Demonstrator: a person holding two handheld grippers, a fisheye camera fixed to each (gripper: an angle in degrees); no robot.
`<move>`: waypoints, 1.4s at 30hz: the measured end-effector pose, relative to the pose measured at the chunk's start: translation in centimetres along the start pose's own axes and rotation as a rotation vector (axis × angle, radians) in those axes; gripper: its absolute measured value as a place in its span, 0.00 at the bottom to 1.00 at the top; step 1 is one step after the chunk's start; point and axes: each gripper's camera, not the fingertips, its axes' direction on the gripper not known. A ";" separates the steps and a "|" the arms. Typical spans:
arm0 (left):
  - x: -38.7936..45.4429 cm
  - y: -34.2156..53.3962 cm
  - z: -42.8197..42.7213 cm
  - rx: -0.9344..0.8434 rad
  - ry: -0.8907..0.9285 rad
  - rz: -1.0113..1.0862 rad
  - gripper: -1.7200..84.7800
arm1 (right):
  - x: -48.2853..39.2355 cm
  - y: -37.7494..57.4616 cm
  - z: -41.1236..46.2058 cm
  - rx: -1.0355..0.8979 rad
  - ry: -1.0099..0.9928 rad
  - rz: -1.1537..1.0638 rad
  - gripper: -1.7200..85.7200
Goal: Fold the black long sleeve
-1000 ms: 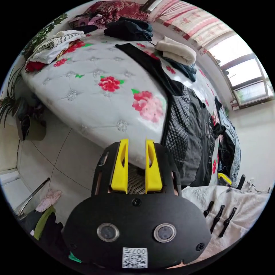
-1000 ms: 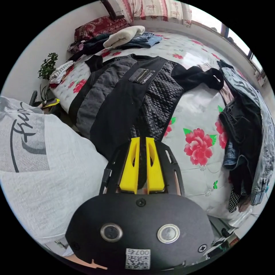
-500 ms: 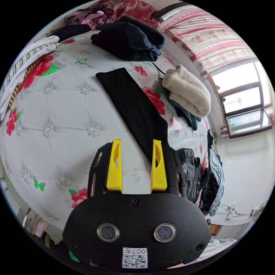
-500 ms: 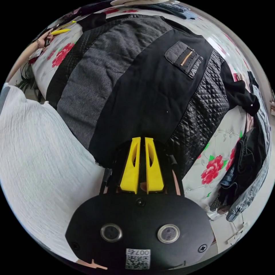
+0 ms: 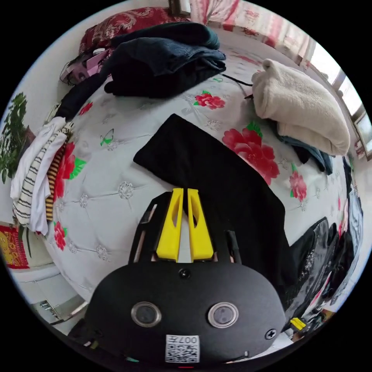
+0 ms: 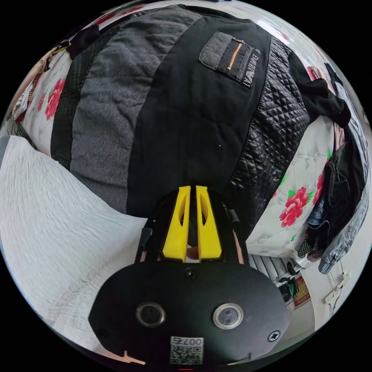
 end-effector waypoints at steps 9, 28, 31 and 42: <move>-16.3 14.3 -4.7 0.309 0.668 -0.535 0.01 | 1.3 3.1 1.4 0.064 -0.031 0.058 0.02; 33.2 40.3 -20.9 0.180 1.016 1.075 0.14 | 8.8 24.3 4.9 0.533 -0.294 0.522 0.02; 35.3 46.8 -15.3 -0.015 0.905 1.086 0.14 | 11.3 30.1 6.3 0.626 -0.366 0.631 0.02; 29.4 45.3 -8.8 -0.087 0.486 0.820 0.13 | 14.9 30.1 5.5 0.827 -0.479 0.528 0.07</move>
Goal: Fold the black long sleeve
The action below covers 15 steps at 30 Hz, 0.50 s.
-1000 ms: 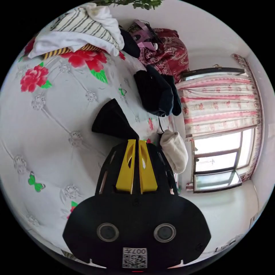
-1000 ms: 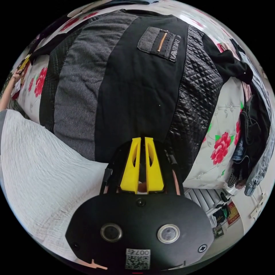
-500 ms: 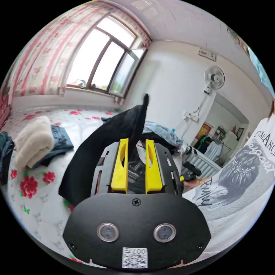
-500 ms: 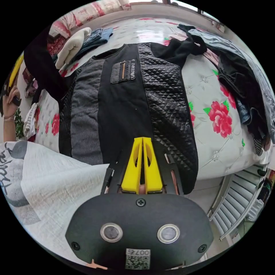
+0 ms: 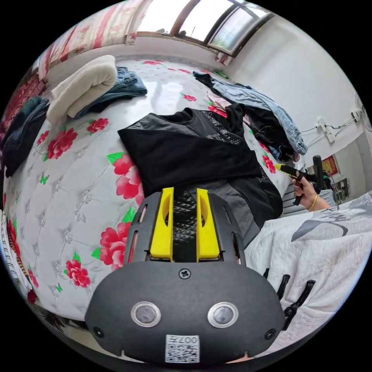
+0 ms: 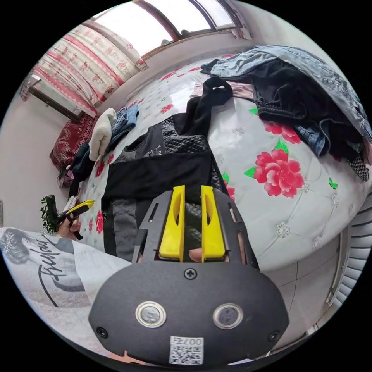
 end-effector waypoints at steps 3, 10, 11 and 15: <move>-1.9 -2.6 0.1 0.049 0.000 -0.061 0.13 | -2.7 -3.1 2.0 -0.039 -0.045 -0.115 0.08; -8.0 -12.7 3.3 0.068 -0.016 -0.088 0.13 | -11.8 -14.1 8.4 -0.150 -0.047 -0.425 0.09; -9.1 -14.9 4.3 0.062 -0.029 -0.077 0.13 | -12.7 -15.1 9.1 -0.161 -0.043 -0.448 0.09; -13.5 -21.4 9.2 -0.004 -0.055 -0.081 0.14 | -18.4 -20.7 16.1 -0.258 0.007 -0.587 0.09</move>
